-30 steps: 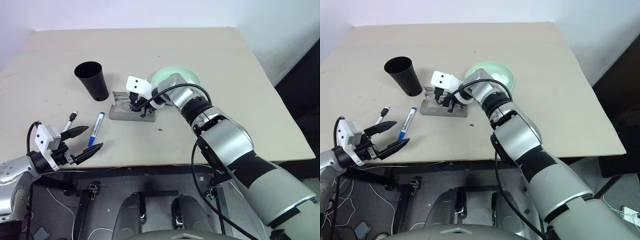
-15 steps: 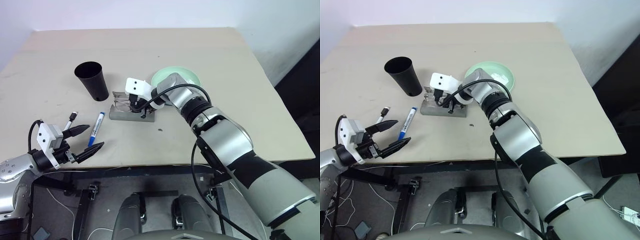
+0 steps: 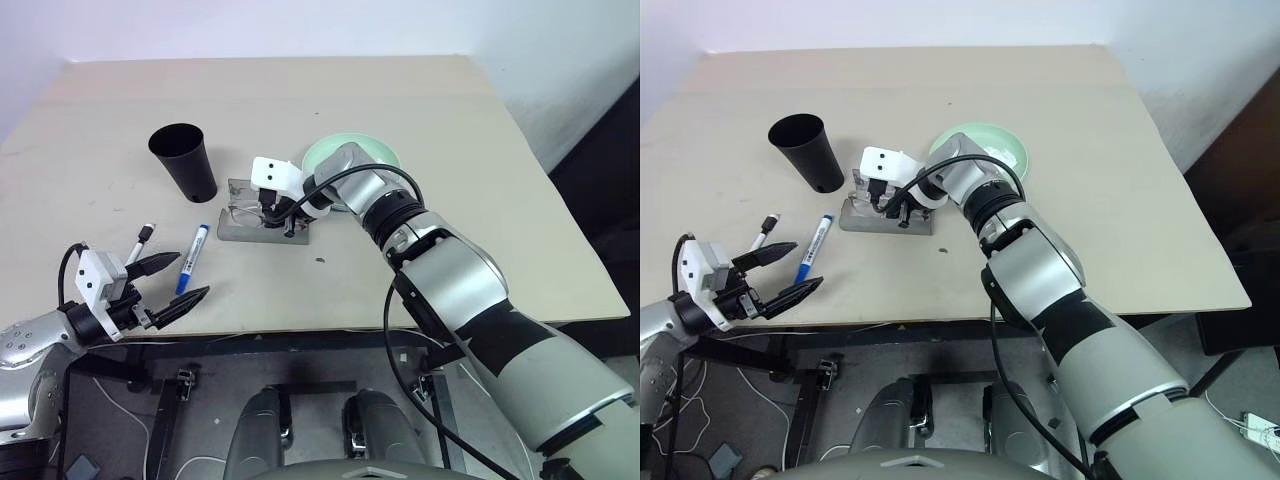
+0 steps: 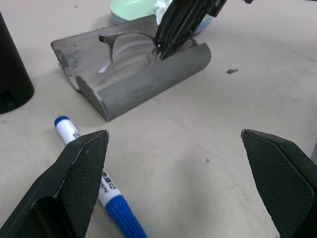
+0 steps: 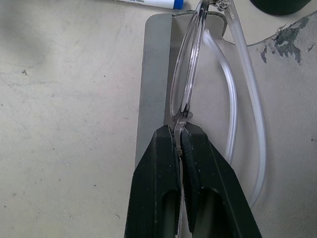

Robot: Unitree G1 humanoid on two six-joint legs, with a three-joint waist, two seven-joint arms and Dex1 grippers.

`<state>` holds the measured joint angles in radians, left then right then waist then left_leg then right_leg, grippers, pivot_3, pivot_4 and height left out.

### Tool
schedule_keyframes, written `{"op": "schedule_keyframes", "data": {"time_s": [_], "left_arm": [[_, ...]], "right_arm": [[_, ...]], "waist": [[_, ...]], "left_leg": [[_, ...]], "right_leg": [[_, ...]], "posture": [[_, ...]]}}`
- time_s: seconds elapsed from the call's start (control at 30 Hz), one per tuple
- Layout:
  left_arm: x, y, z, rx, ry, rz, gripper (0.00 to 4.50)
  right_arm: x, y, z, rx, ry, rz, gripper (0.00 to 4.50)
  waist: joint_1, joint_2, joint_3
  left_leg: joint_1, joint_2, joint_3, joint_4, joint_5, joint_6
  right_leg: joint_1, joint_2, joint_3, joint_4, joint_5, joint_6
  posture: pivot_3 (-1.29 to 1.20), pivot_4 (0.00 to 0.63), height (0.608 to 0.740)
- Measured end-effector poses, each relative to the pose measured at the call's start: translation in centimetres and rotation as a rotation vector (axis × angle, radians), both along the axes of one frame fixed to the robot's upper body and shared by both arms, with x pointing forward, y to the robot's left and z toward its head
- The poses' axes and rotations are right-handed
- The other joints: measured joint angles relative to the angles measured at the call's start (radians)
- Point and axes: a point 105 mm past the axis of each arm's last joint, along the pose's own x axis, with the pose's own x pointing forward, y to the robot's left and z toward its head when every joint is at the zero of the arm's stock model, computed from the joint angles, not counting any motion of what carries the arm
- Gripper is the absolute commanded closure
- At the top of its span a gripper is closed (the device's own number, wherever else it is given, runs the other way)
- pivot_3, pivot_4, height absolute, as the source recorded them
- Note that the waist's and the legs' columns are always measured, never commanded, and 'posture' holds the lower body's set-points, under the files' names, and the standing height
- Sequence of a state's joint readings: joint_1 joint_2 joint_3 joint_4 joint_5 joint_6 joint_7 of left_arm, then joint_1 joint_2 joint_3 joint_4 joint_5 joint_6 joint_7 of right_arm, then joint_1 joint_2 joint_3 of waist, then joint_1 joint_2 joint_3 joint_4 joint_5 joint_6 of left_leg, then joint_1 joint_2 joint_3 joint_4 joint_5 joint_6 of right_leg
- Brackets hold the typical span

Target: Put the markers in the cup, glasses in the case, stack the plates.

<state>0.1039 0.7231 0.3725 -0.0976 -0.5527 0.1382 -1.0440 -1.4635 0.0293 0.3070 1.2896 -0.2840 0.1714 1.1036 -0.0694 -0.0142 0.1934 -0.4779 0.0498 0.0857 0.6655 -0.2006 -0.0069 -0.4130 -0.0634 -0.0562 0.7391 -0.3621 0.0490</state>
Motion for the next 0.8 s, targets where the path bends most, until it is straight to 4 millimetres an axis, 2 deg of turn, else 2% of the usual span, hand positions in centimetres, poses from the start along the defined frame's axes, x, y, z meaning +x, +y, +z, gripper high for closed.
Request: {"op": "schedule_keyframes", "data": {"time_s": [0.2,0.23,0.3,0.4,0.6,0.8], "left_arm": [[0.0,0.0,0.0,-0.002,-0.001,0.004,0.0],[0.0,0.0,0.0,-0.002,-0.001,0.005,0.0],[0.0,0.0,0.0,-0.003,-0.001,0.005,0.0],[0.1,-0.1,-0.1,-0.005,0.0,0.007,0.0],[0.1,-0.1,-0.1,-0.004,-0.003,0.012,0.0],[0.1,-0.1,0.0,-0.003,-0.004,0.006,0.0]], "right_arm": [[0.0,0.0,0.1,-0.005,-0.002,0.002,4.48],[0.0,0.0,0.1,-0.005,-0.002,0.003,3.92],[-0.1,-0.1,-0.3,-0.014,0.01,-0.001,3.39],[-0.2,-0.3,-0.7,-0.018,0.03,-0.006,2.34],[0.2,-0.3,-0.2,0.018,0.032,-0.043,0.44],[-0.1,-0.1,0.7,0.067,0.09,-0.044,0.44]], "waist": [[0.0,0.0,0.0],[0.0,0.0,0.0],[0.0,0.0,0.0],[0.0,0.0,0.0],[-0.001,0.0,0.0],[0.0,0.0,0.0]], "left_leg": [[0.0,0.0,0.0,0.0,0.0,0.0],[0.0,0.0,0.0,0.0,0.0,0.0],[0.0,0.0,0.0,0.0,0.0,0.0],[-0.002,0.0,0.0,0.0,0.001,0.001],[-0.002,0.0,0.0,0.0,0.001,0.001],[-0.002,0.0,0.0,0.0,0.001,0.001]], "right_leg": [[0.0,0.0,0.0,0.0,0.0,0.0],[0.0,0.0,0.0,0.0,0.0,0.0],[0.0,0.0,0.0,0.0,0.0,0.0],[-0.001,0.0,0.0,0.0,0.0,0.0],[-0.001,0.0,0.0,0.0,0.0,0.0],[-0.001,0.0,0.0,0.0,0.0,0.0]], "posture": [[0.0,0.15,0.681],[0.0,0.15,0.681],[0.0,0.15,0.681],[0.0,0.15,0.681],[0.0,0.15,0.681],[0.0,0.15,0.681]]}}
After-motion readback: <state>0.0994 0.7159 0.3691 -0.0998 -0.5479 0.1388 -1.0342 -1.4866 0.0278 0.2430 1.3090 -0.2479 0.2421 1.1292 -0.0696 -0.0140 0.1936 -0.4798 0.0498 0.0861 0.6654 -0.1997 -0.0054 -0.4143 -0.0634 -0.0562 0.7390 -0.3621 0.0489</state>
